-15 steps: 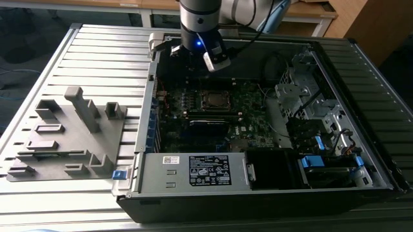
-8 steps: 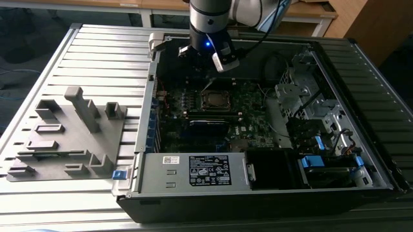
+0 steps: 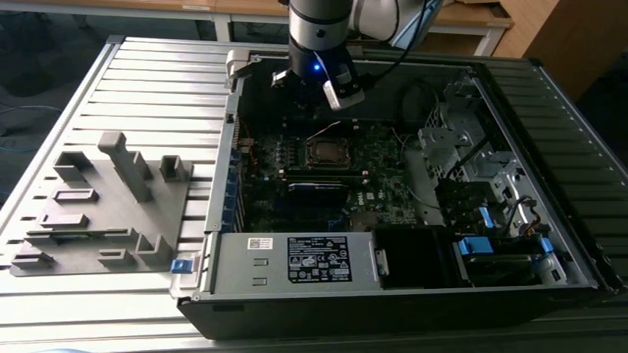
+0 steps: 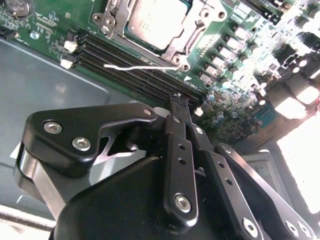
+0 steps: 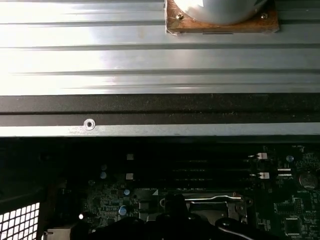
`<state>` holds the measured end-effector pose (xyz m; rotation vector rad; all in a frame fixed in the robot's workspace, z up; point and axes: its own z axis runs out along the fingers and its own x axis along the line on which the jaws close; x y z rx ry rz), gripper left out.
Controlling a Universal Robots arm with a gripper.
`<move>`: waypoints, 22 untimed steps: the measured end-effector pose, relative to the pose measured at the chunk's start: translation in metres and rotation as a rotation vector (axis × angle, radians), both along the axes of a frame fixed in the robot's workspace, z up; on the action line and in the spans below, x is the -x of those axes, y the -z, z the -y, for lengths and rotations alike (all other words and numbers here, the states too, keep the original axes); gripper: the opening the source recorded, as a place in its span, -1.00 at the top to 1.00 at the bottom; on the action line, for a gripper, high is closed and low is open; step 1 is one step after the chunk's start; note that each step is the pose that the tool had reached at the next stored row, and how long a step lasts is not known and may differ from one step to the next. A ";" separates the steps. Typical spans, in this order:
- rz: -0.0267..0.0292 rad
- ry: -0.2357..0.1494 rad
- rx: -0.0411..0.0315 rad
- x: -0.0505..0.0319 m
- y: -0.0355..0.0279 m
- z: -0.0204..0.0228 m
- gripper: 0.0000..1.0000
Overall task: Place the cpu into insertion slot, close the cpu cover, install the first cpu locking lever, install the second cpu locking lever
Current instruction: 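Install the first cpu locking lever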
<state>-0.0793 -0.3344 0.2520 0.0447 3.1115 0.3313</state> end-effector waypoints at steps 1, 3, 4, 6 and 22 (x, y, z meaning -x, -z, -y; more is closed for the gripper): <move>0.0000 0.000 0.0024 0.0000 0.0006 0.0000 0.79; 0.0000 0.000 0.0099 -0.0003 0.0016 0.0000 0.79; 0.0000 0.000 0.0141 -0.0006 0.0022 -0.0001 0.79; 0.0000 0.000 0.0318 -0.0018 0.0031 -0.0005 0.79; -0.0023 0.000 0.0555 -0.0246 0.0104 -0.0049 0.79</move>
